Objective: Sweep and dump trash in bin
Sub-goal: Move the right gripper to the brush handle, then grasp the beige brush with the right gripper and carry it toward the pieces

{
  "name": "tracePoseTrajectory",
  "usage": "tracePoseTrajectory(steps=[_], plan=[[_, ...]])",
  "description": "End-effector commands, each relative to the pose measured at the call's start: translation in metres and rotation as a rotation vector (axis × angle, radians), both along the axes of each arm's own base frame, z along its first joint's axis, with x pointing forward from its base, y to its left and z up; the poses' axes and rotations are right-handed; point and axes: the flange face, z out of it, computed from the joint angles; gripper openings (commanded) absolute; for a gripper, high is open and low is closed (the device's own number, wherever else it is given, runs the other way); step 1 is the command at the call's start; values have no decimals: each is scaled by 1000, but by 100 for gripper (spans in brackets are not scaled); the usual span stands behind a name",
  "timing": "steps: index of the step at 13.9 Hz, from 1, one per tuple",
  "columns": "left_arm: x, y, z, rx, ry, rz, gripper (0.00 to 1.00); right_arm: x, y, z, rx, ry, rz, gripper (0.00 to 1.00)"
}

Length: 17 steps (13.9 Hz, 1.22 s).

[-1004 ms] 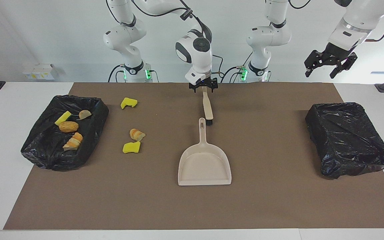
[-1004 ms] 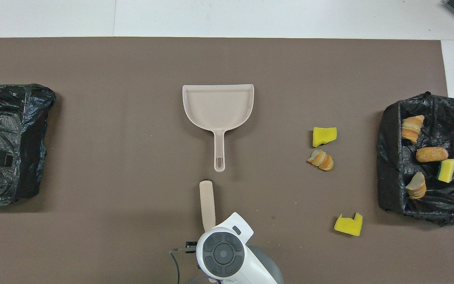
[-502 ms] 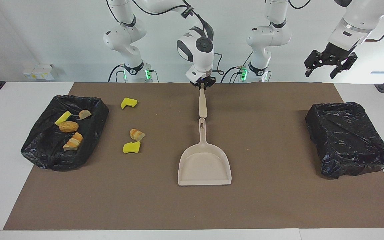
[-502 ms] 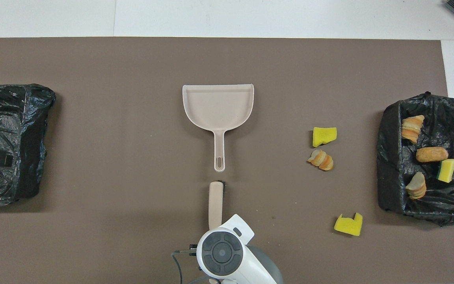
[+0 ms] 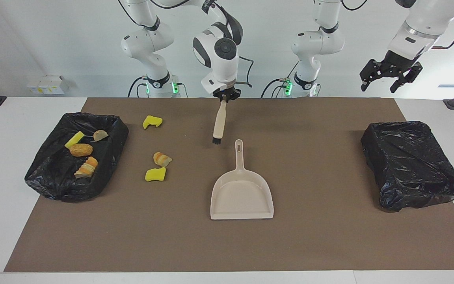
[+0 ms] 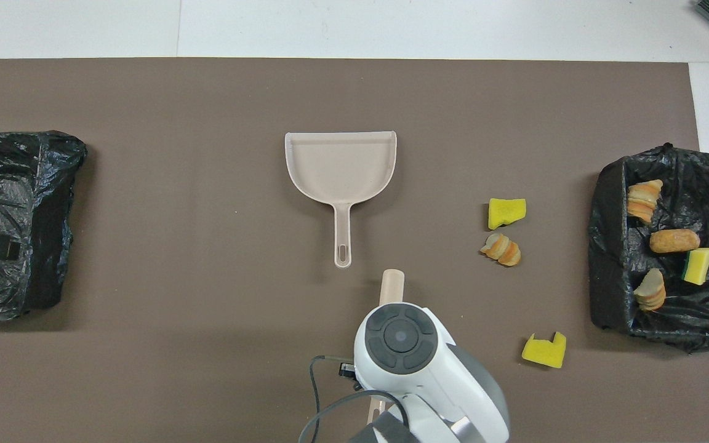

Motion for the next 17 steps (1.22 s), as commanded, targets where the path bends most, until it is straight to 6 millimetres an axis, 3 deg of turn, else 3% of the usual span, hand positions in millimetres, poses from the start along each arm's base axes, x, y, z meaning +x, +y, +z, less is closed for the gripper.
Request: tracePoseTrajectory(steps=[1, 3, 6, 7, 9, 11, 13, 17], plan=[[-2, 2, 5, 20, -4, 5, 100, 13, -30, 2, -67, -3, -94, 0], [-2, 2, 5, 20, -4, 5, 100, 29, -49, 3, -88, -5, -189, 0], [-2, 2, 5, 20, -4, 5, 100, 58, -93, 5, -102, 9, -389, 0], [-2, 2, 5, 20, -4, 5, 100, 69, -117, 6, -101, 18, -449, 0], [-2, 2, 5, 20, -4, 5, 100, 76, -145, 4, -93, 64, -503, 0], [-2, 2, 5, 20, -4, 5, 100, 68, -154, 5, -120, 118, -492, 0], [-2, 2, 5, 20, -4, 5, 100, 55, -176, 1, -155, 166, -536, 0], [-2, 2, 6, 20, -6, 5, 100, 28, -193, 4, -222, 308, -571, 0]])
